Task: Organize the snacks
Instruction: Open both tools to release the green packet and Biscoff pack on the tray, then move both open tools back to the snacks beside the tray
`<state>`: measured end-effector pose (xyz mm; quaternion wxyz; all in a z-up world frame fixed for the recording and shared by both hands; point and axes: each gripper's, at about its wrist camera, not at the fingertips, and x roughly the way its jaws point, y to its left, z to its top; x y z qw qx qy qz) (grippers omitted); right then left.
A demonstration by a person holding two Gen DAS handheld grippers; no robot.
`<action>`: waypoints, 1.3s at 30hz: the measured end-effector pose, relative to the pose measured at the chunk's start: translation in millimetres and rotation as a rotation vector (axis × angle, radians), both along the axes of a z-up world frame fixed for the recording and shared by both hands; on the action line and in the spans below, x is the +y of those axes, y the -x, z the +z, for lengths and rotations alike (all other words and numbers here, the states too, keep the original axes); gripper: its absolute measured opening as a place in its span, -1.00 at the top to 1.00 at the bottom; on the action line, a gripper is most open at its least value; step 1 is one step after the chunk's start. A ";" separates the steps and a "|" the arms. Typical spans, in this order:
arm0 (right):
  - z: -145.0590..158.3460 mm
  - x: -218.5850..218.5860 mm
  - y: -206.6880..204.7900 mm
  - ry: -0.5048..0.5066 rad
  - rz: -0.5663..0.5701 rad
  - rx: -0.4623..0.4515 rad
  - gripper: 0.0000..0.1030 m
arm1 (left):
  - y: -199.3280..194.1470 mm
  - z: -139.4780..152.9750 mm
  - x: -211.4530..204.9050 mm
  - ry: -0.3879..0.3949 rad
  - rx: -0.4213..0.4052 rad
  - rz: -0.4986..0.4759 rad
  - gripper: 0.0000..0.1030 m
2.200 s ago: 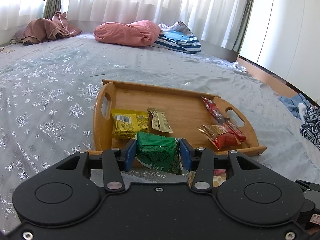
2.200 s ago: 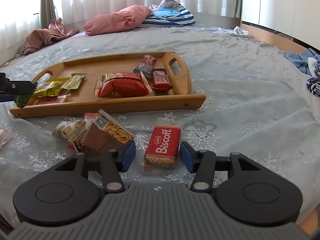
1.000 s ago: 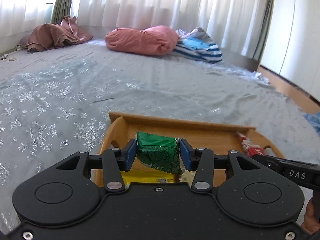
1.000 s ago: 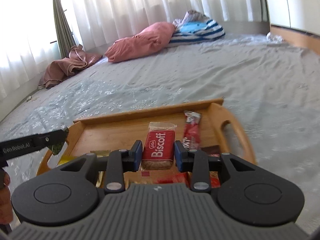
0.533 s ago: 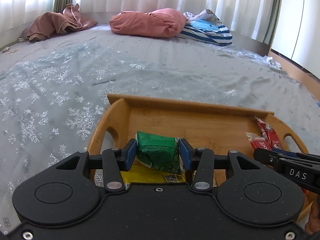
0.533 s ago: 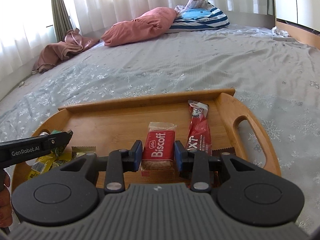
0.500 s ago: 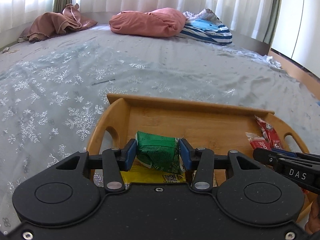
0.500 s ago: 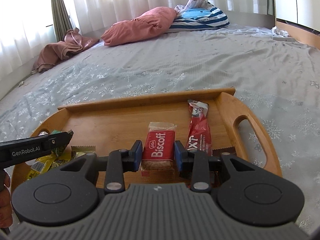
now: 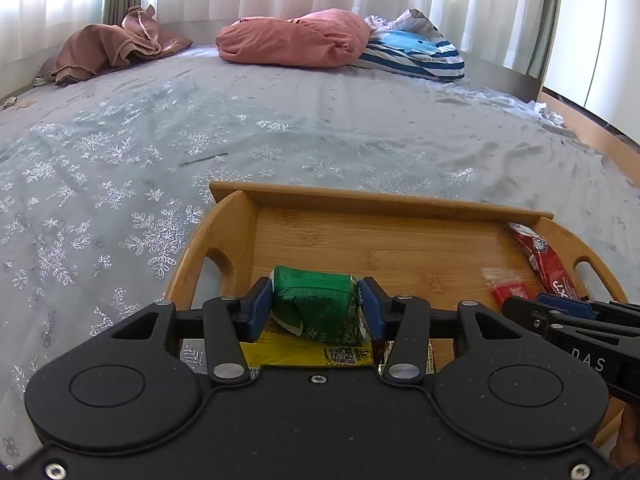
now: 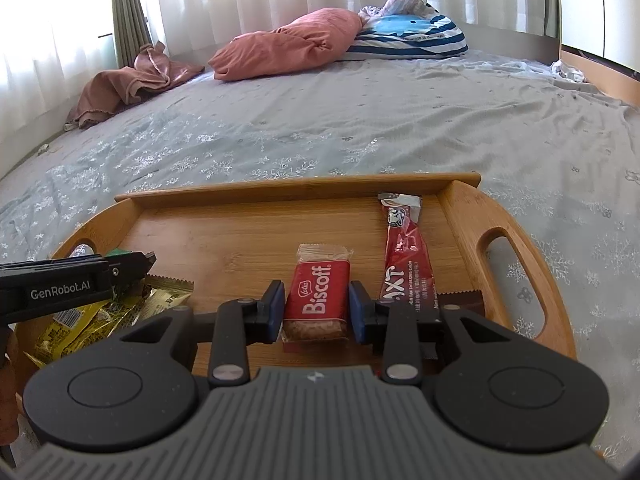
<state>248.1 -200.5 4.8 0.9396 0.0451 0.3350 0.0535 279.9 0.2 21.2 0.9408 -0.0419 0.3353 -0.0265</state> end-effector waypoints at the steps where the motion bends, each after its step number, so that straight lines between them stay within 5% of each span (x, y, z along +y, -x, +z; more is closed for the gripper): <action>1: -0.1 0.0 0.1 0.000 0.000 0.000 0.26 | 0.1 -0.2 0.2 0.001 0.000 -0.001 0.09; 7: 0.7 -0.9 0.5 -0.005 0.001 0.005 0.18 | 1.3 1.8 -0.7 -0.010 0.011 -0.005 0.00; 11: 5.6 -3.2 4.4 -0.027 0.001 0.003 0.17 | 6.8 8.8 -0.8 -0.018 0.011 -0.005 -0.24; 21: 32.2 -15.7 37.6 -0.063 -0.012 -0.038 -0.24 | 57.1 42.2 -2.2 -0.001 -0.019 -0.083 -0.63; 39: 26.9 -34.4 153.6 -0.042 0.027 -0.089 -0.64 | 204.3 37.8 -0.4 0.000 -0.078 -0.115 -0.74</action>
